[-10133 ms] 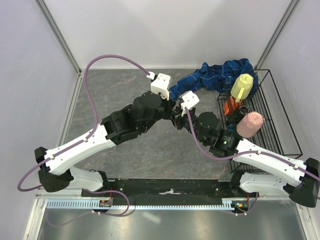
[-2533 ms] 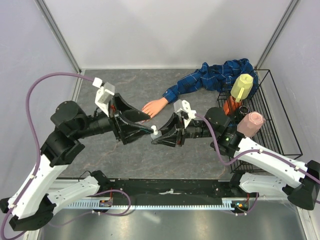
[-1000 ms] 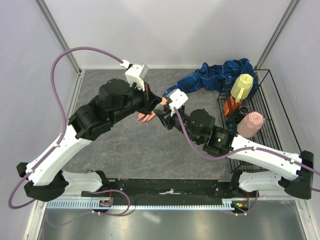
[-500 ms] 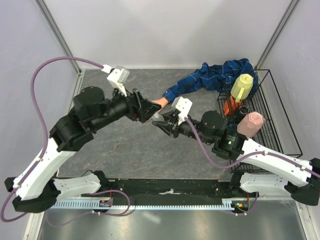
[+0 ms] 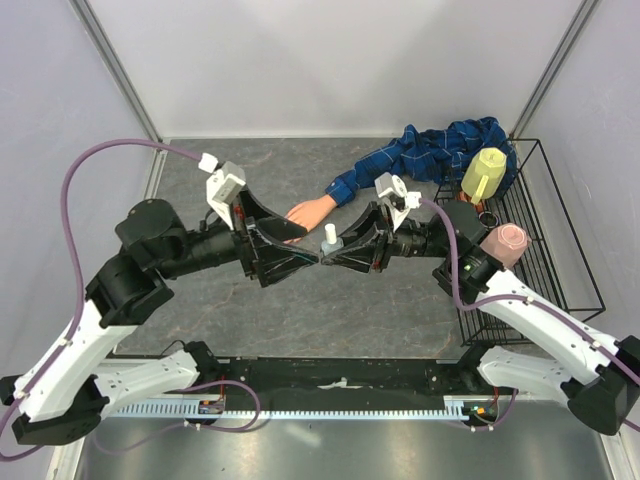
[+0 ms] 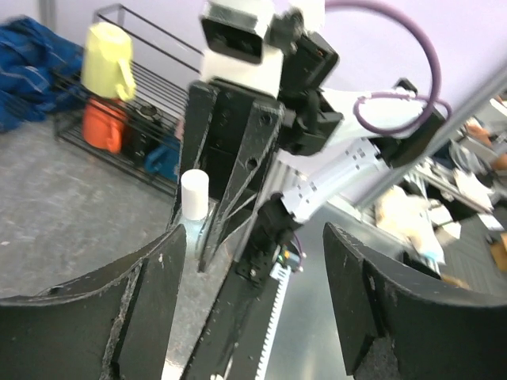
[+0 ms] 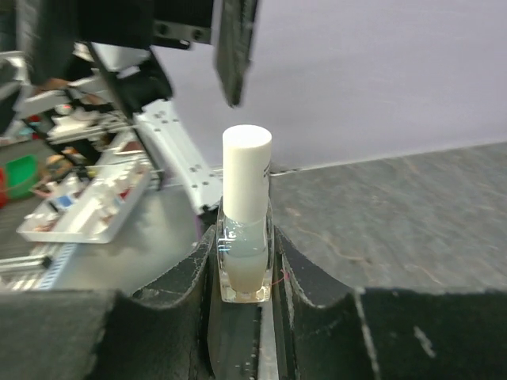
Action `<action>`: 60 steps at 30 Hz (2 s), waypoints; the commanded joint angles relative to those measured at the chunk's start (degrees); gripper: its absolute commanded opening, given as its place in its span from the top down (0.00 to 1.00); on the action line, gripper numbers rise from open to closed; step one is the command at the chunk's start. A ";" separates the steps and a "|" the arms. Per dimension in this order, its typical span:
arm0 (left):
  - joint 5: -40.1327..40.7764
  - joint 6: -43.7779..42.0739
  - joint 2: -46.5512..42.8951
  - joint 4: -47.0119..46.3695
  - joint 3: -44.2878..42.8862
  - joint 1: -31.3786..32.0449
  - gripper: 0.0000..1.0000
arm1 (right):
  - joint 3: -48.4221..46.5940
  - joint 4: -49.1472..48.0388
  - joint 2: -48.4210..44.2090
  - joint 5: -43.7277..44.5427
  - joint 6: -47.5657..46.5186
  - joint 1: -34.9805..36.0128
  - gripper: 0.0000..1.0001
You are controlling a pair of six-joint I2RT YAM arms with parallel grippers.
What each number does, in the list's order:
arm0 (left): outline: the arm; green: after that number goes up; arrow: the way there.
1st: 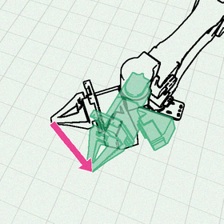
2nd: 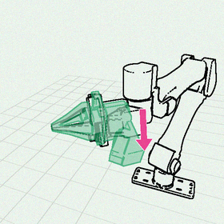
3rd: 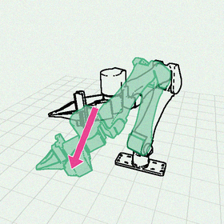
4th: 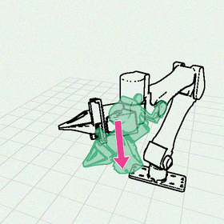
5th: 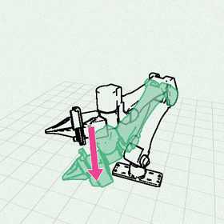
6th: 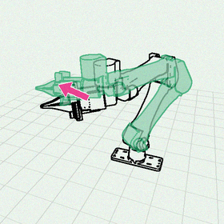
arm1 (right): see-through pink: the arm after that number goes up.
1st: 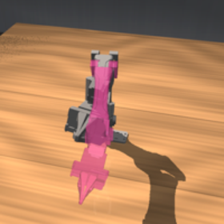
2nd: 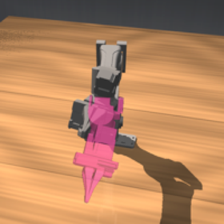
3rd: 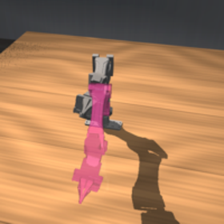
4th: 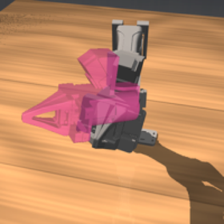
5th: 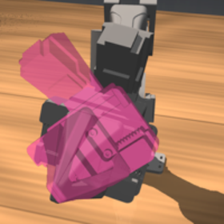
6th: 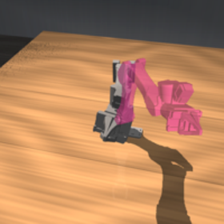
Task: Paint the nails
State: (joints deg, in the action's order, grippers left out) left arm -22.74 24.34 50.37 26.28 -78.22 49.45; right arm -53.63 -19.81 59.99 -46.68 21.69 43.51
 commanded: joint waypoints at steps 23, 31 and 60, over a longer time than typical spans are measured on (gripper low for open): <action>-12.60 -1.92 7.46 -12.49 -0.10 -0.32 0.88 | -0.86 -11.42 2.33 -9.49 8.82 -1.50 1.00; 1.88 -3.33 7.64 -7.04 -0.89 0.38 0.98 | -6.31 12.38 -0.66 18.20 -9.43 2.10 1.00; 24.09 -1.64 -1.05 -5.79 -0.90 11.63 0.23 | -4.03 16.39 -4.79 30.36 -21.87 15.48 1.00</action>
State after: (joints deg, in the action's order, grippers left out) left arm 11.20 29.98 53.71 26.33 -81.17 61.14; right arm -58.46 -0.89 57.34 2.11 -4.19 64.20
